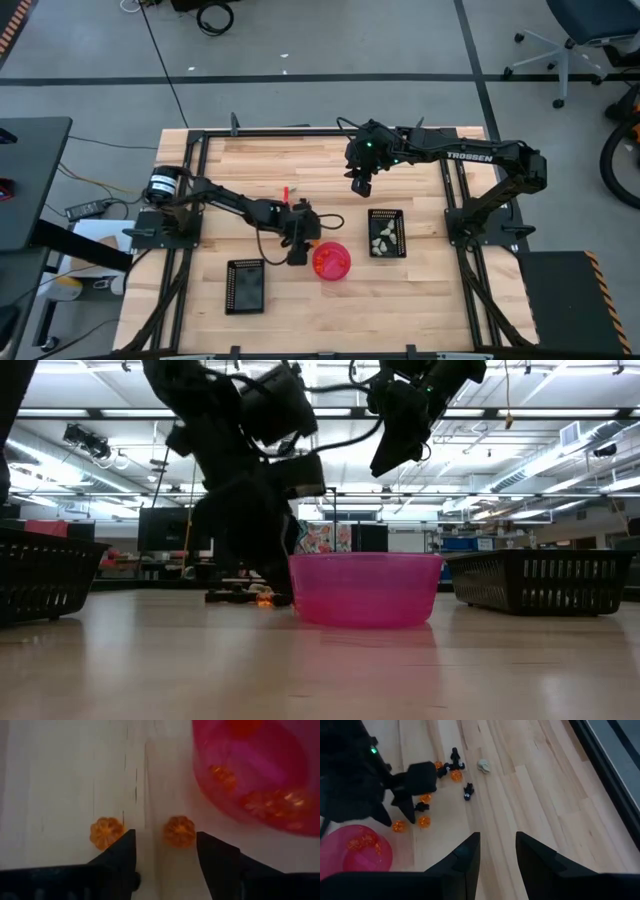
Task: Sort Halloween decoration
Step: Put the orange pumpkin toy into the pink bowl
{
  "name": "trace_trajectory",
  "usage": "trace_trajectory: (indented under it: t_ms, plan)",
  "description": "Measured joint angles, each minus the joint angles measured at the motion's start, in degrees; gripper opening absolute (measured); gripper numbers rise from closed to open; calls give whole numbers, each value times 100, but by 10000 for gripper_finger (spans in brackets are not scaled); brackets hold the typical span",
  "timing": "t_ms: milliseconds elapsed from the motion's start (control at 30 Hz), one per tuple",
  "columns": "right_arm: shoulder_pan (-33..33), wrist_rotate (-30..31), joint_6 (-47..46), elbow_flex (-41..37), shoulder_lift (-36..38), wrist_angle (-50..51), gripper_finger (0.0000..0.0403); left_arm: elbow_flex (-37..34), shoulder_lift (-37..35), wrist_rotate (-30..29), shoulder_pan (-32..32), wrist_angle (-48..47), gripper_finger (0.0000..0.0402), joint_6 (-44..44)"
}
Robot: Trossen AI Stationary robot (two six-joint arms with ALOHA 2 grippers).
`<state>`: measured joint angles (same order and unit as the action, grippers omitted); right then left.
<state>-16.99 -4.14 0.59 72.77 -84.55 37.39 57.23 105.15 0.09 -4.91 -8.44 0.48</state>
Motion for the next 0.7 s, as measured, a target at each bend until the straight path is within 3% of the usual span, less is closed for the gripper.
trace_trajectory:
  t_ms: [367,700]
  plan:
    - [0,-2,-47,0,0,28,129,13,182,152,80,336,123,577]
    - [0,-2,-47,0,0,28,129,4,196,210,188,506,57,98]
